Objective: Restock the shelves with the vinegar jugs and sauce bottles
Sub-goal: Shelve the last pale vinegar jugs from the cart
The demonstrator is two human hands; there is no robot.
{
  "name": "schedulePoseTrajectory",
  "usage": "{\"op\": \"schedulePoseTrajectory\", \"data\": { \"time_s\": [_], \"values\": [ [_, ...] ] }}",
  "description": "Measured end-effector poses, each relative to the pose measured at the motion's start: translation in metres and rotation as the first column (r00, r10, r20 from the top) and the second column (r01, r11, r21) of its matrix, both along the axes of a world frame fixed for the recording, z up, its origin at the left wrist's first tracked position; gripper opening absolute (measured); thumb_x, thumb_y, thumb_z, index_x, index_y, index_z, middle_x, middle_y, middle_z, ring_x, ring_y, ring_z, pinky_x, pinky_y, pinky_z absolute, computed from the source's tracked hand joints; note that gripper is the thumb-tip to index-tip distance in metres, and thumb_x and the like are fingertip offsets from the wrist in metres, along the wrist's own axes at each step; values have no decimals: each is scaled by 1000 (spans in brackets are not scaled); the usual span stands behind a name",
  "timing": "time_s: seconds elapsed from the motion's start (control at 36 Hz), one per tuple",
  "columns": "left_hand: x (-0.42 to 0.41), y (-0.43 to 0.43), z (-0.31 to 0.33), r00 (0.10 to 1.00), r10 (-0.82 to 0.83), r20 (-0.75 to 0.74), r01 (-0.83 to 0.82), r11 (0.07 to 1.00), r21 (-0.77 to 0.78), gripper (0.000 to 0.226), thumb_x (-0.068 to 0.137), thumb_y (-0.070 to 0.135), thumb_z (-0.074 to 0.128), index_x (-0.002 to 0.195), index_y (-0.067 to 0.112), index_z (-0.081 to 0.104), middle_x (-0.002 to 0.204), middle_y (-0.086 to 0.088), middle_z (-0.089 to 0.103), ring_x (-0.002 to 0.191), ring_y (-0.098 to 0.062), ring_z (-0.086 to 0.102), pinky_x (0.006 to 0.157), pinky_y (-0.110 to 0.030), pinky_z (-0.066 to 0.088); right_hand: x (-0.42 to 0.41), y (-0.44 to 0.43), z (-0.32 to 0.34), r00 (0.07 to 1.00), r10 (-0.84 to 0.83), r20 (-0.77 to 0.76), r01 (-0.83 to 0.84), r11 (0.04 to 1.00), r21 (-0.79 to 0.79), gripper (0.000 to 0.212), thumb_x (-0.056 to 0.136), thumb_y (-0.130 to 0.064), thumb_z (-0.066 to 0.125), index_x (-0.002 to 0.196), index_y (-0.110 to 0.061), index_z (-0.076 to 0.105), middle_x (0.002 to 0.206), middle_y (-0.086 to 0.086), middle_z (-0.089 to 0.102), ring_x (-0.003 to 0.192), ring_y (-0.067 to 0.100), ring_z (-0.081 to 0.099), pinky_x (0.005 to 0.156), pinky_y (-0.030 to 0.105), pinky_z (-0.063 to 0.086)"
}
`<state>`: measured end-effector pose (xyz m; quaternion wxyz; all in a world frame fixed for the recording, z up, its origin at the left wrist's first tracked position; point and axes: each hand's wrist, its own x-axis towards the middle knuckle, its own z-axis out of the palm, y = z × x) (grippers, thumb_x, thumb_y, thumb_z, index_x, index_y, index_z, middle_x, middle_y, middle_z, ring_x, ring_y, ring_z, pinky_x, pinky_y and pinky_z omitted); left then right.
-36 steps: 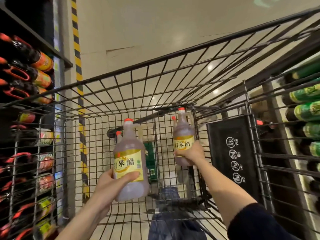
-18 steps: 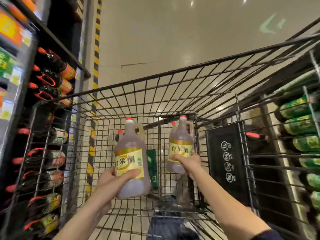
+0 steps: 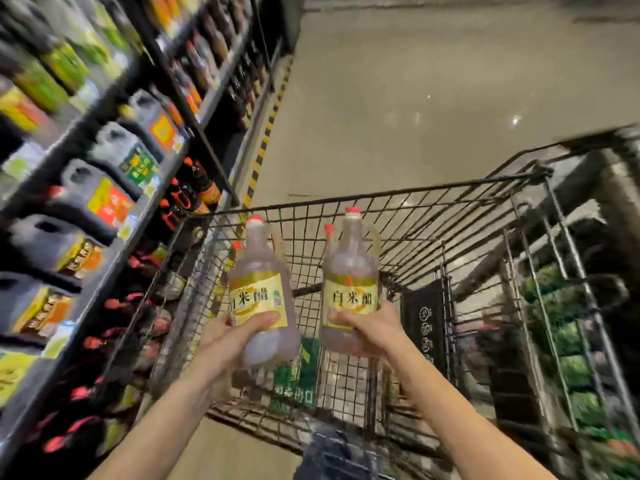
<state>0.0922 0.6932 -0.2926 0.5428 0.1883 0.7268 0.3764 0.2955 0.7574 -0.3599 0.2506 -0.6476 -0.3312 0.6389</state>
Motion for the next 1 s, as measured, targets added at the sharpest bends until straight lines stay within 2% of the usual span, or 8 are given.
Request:
{"op": "schedulePoseTrajectory", "data": {
  "time_s": [0.17, 0.33, 0.44, 0.56, 0.67, 0.81, 0.89, 1.0],
  "values": [
    [10, -47, 61, 988, 98, -116, -78, 982, 170, 13, 76, 6, 75, 83, 8, 65, 59, 2, 69, 43, -5, 62, 35, -15, 42, 3, -30, 85, 991, 98, -94, -73, 969, 234, 46, 57, -8, 88, 92, -18, 59, 84, -4, 67, 75, 7, 63, 51, 16, 51],
    [4, -91, 126, 952, 224, -208, -148, 933, 328, 28, 64, 19, 86, 84, 16, 66, 78, 0, 73, 69, -19, 67, 56, -29, 51, -11, -58, 162, 950, 268, -164, -191, 907, 374, 64, 50, -16, 89, 105, -18, 58, 101, 2, 69, 93, 18, 67, 81, 40, 58],
    [-9, -123, 164, 916, 334, -224, -212, 874, 438, 22, 67, 15, 82, 83, 17, 68, 68, 7, 73, 65, -16, 68, 52, -26, 49, -30, -77, 206, 918, 362, -161, -254, 850, 462, 59, 52, -17, 89, 101, -21, 57, 99, 0, 69, 93, 17, 67, 80, 41, 58],
    [-29, -159, 194, 870, 439, -226, -269, 806, 527, 24, 65, 18, 84, 81, 20, 66, 68, 11, 72, 60, -7, 66, 45, -18, 48, -54, -99, 239, 885, 435, -165, -285, 788, 546, 63, 53, -11, 90, 107, -16, 58, 96, -1, 71, 86, 12, 68, 70, 27, 58],
    [-50, -209, 217, 801, 548, -243, -321, 735, 598, 46, 45, 30, 90, 84, 18, 68, 81, 4, 73, 74, -17, 69, 64, -30, 54, -85, -131, 267, 829, 537, -155, -343, 708, 617, 64, 53, -8, 89, 109, -12, 59, 95, 1, 72, 85, 13, 69, 67, 25, 57],
    [-72, -286, 242, 677, 684, -273, -347, 623, 701, 32, 67, -1, 79, 93, 10, 64, 73, 11, 70, 54, 8, 62, 47, -8, 46, -136, -185, 290, 749, 654, -110, -406, 583, 704, 59, 51, -10, 91, 102, -16, 62, 93, 0, 73, 86, 14, 70, 73, 31, 58],
    [-92, -346, 249, 596, 748, -292, -386, 586, 712, 38, 62, 3, 82, 91, 17, 62, 76, 13, 71, 60, 8, 64, 51, -9, 48, -173, -232, 301, 701, 706, -105, -424, 530, 735, 61, 50, -14, 92, 103, -14, 62, 93, 0, 72, 86, 15, 69, 74, 33, 58],
    [-112, -434, 263, 454, 805, -381, -390, 564, 728, 43, 61, 6, 85, 95, 18, 62, 85, 14, 66, 61, 13, 61, 52, -7, 47, -219, -309, 312, 577, 800, -166, -454, 482, 749, 54, 55, -9, 89, 99, -19, 59, 89, -4, 71, 82, 9, 68, 58, 17, 53]
  ]
}}
